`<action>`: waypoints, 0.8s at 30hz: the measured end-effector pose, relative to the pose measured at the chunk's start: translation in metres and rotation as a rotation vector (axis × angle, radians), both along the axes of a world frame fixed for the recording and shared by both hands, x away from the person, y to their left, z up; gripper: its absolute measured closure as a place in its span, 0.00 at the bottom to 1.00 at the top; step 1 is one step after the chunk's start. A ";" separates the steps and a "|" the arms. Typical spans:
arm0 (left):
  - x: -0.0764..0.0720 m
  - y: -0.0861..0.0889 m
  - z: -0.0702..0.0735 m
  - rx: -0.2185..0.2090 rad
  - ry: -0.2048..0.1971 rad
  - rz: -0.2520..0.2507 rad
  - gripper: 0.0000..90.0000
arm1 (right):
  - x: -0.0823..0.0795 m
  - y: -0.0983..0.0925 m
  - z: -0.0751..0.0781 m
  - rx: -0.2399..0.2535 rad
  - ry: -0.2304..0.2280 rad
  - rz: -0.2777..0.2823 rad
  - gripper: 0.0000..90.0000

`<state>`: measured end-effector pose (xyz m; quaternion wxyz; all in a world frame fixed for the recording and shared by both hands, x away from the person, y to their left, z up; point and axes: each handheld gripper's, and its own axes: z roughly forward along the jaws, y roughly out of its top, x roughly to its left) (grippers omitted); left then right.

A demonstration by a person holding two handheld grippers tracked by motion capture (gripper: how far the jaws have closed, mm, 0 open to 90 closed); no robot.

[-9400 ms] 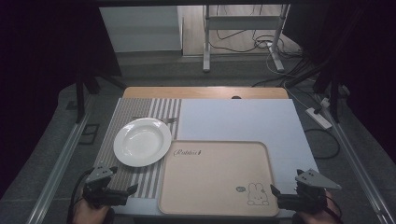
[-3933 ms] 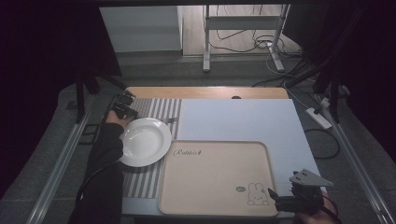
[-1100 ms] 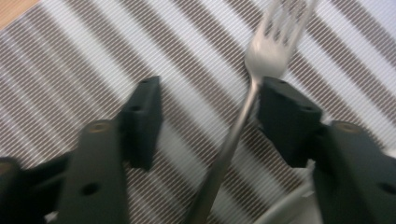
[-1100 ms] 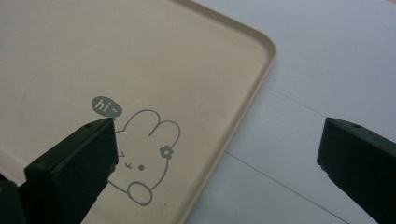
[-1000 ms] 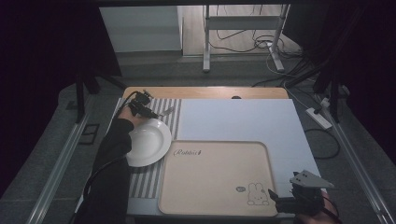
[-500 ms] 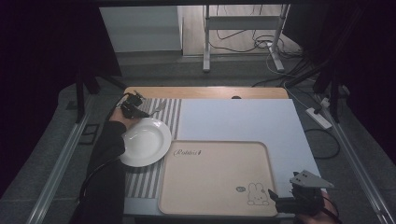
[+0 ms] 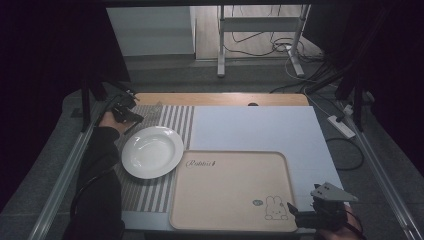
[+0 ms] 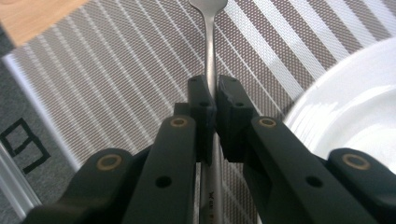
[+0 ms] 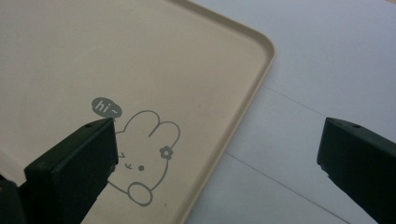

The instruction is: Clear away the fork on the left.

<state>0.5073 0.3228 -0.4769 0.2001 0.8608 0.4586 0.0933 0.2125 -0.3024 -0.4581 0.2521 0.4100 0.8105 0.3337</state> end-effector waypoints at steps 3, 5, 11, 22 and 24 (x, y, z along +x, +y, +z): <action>-0.007 0.002 0.006 -0.022 0.002 0.000 0.94 | 0.000 -0.001 0.000 0.006 0.001 -0.003 0.00; -0.010 0.001 0.009 -0.036 0.009 -0.004 0.94 | 0.000 -0.001 0.000 0.015 -0.004 -0.006 0.00; -0.022 -0.011 0.012 -0.051 0.007 -0.037 0.94 | 0.000 -0.002 0.001 0.022 -0.005 -0.012 0.00; -0.046 -0.034 0.004 -0.088 -0.001 -0.071 0.94 | -0.001 -0.003 0.001 0.024 -0.009 -0.009 0.00; -0.052 -0.038 0.004 -0.082 -0.014 -0.078 0.94 | -0.001 -0.003 0.001 0.025 -0.009 -0.010 0.00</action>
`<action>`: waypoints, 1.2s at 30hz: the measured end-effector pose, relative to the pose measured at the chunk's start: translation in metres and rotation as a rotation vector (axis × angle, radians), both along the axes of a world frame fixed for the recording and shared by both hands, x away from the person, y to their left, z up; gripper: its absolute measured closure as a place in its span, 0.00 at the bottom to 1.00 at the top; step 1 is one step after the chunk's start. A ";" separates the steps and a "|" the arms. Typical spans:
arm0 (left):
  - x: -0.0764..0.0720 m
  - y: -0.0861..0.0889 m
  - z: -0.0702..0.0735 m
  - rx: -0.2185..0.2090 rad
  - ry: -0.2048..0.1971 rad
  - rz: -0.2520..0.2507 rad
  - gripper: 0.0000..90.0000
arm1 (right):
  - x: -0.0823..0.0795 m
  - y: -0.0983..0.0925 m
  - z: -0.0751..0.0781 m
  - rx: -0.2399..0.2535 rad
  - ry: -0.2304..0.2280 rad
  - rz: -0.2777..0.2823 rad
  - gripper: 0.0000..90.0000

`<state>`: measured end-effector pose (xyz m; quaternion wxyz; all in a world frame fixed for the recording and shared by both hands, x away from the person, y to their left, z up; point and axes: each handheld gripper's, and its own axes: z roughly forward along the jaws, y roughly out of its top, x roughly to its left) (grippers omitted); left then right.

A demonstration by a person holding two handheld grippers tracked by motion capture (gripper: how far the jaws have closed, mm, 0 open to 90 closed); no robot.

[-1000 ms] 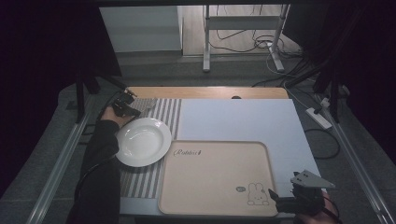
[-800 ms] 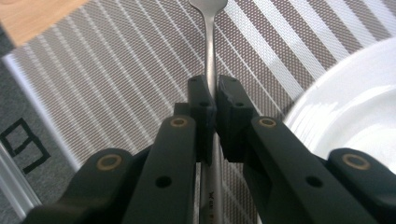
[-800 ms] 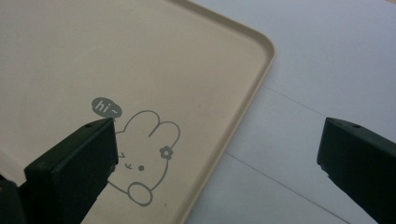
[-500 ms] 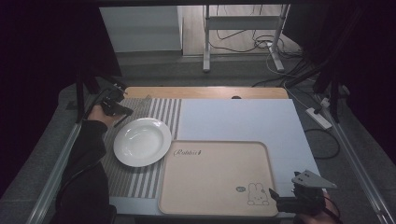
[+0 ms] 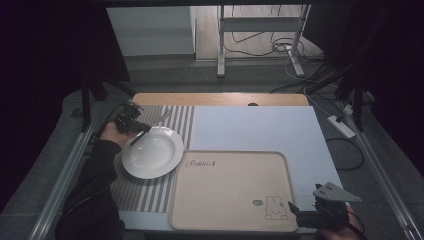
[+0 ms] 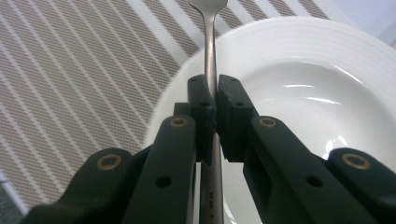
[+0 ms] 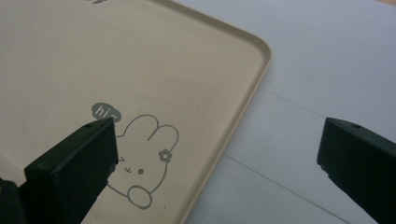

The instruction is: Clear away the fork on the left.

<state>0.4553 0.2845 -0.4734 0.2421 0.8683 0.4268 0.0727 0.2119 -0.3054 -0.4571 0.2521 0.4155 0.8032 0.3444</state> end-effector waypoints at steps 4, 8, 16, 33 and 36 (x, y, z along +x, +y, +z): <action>-0.009 -0.007 -0.001 -0.009 0.000 -0.012 0.94 | 0.000 0.000 0.000 -0.005 0.001 0.000 0.00; -0.019 -0.013 -0.001 -0.021 -0.006 -0.027 0.94 | 0.000 0.001 0.000 -0.011 0.004 0.004 0.00; -0.038 -0.024 0.001 -0.046 -0.022 -0.063 0.94 | 0.000 0.002 -0.001 -0.014 0.005 0.006 0.00; -0.074 -0.060 0.001 -0.091 0.010 -0.117 0.94 | 0.000 0.002 -0.001 -0.012 0.000 0.010 0.00; -0.082 -0.067 0.002 -0.103 0.034 -0.125 0.94 | -0.001 0.002 -0.001 -0.016 -0.002 0.013 0.00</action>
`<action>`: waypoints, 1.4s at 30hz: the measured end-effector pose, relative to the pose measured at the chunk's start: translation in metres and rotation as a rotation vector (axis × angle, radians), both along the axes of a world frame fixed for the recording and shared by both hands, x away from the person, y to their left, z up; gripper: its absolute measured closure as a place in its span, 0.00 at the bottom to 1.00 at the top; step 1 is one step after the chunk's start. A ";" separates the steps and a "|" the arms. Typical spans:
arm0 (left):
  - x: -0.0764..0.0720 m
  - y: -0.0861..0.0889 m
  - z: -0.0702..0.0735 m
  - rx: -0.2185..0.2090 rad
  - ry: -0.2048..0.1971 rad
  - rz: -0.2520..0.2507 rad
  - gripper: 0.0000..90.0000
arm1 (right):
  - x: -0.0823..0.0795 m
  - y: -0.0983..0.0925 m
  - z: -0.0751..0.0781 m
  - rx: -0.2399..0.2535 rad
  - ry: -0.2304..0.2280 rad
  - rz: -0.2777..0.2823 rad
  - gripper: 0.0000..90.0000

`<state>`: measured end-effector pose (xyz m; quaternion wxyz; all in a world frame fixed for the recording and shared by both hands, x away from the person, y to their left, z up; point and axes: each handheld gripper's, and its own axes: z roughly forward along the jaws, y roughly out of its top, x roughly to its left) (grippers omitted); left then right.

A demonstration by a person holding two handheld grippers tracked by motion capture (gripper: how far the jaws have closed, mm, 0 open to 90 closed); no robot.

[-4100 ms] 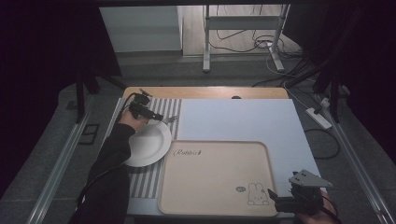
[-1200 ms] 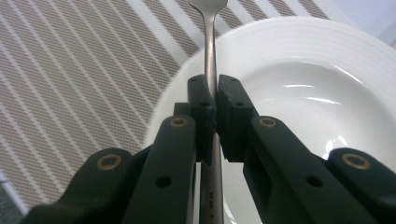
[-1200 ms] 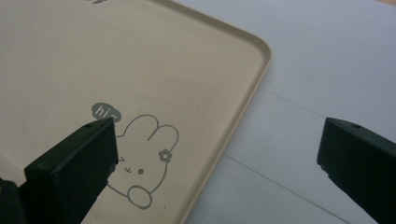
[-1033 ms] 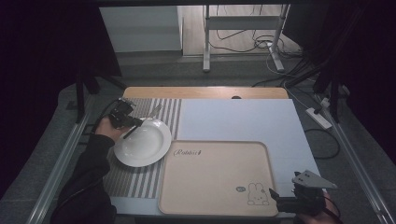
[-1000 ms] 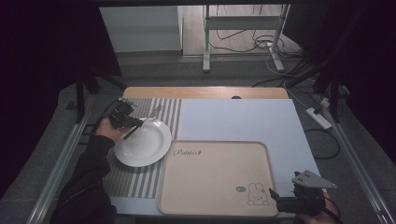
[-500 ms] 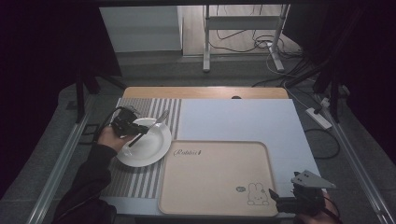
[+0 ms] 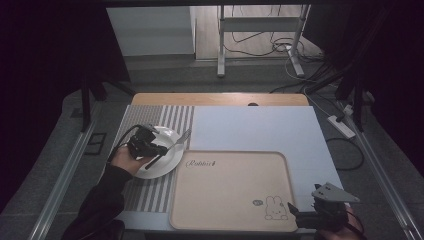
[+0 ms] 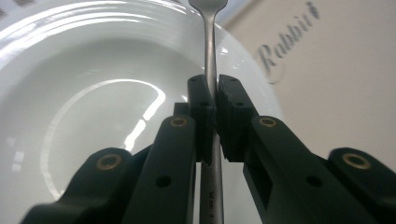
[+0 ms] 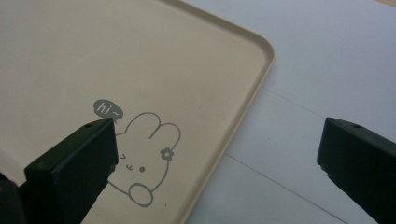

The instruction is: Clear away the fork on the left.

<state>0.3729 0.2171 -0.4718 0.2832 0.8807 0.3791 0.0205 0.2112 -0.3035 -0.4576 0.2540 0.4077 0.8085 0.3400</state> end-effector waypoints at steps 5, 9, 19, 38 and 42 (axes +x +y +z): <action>-0.014 -0.014 -0.001 0.012 0.007 -0.024 0.94 | -0.001 0.000 0.000 -0.003 -0.003 0.005 0.00; -0.025 -0.025 -0.003 0.029 0.017 -0.035 0.94 | -0.001 0.000 0.000 -0.004 -0.005 0.007 0.00; -0.054 -0.057 -0.009 0.032 0.043 -0.039 0.94 | -0.001 0.001 0.000 -0.010 -0.008 0.015 0.00; -0.083 -0.115 -0.034 0.104 0.092 -0.034 0.93 | -0.002 0.002 0.000 -0.012 -0.013 0.025 0.00; -0.082 -0.117 -0.033 0.087 0.087 -0.059 0.89 | -0.002 0.001 0.000 -0.009 -0.014 0.027 0.00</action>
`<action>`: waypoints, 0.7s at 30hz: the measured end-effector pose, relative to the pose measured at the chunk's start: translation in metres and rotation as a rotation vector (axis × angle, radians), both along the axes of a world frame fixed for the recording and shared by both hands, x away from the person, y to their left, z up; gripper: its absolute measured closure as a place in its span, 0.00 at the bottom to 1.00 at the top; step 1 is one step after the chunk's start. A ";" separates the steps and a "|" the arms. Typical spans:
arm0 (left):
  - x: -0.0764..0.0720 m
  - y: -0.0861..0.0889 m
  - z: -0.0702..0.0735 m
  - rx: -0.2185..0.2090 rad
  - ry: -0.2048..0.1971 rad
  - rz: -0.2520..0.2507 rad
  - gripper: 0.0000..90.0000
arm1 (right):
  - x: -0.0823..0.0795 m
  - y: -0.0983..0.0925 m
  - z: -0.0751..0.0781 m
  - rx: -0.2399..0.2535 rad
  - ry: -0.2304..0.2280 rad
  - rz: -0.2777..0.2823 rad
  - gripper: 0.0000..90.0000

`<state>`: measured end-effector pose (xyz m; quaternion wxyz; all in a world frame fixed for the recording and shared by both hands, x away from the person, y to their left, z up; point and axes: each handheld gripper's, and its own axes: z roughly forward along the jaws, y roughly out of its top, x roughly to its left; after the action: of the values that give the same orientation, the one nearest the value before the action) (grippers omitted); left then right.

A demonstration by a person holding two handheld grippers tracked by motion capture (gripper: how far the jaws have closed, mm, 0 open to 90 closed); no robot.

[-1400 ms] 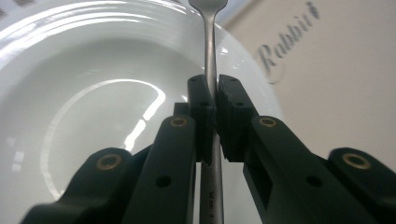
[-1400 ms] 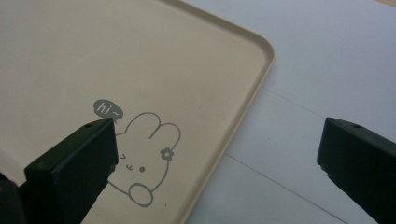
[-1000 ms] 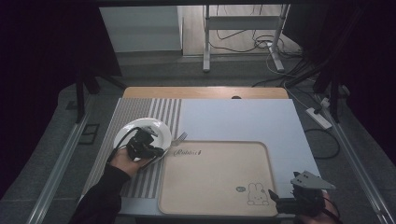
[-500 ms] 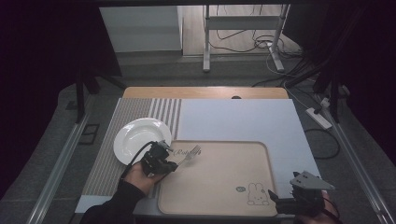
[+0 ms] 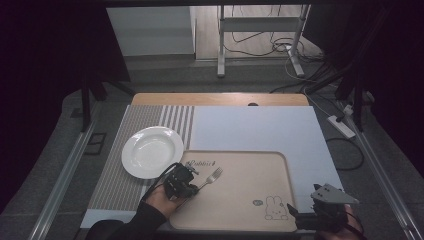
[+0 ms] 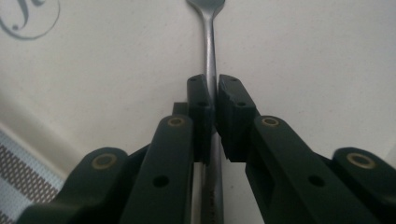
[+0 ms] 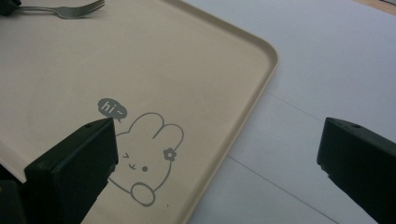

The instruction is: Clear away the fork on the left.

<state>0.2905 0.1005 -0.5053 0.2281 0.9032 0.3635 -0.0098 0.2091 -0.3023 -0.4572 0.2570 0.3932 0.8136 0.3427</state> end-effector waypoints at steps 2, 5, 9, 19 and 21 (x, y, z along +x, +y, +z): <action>0.002 0.000 0.005 -0.034 -0.025 -0.004 0.83 | 0.000 0.000 0.000 0.001 -0.001 -0.001 0.00; 0.004 -0.006 0.011 -0.066 -0.056 -0.030 0.86 | 0.000 0.000 0.000 -0.002 0.000 0.002 0.00; 0.008 -0.021 0.006 -0.076 -0.026 -0.074 0.99 | 0.001 0.001 0.000 -0.004 -0.002 0.004 0.00; 0.017 -0.017 -0.006 -0.021 -0.050 -0.053 0.99 | 0.001 -0.001 0.000 0.008 0.000 -0.007 0.00; 0.020 -0.011 -0.006 -0.020 -0.047 -0.041 0.99 | 0.001 -0.001 0.000 0.008 -0.001 -0.007 0.00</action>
<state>0.3102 0.0892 -0.5113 0.2453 0.9081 0.3394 0.0033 0.2098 -0.3031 -0.4569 0.2572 0.3970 0.8105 0.3454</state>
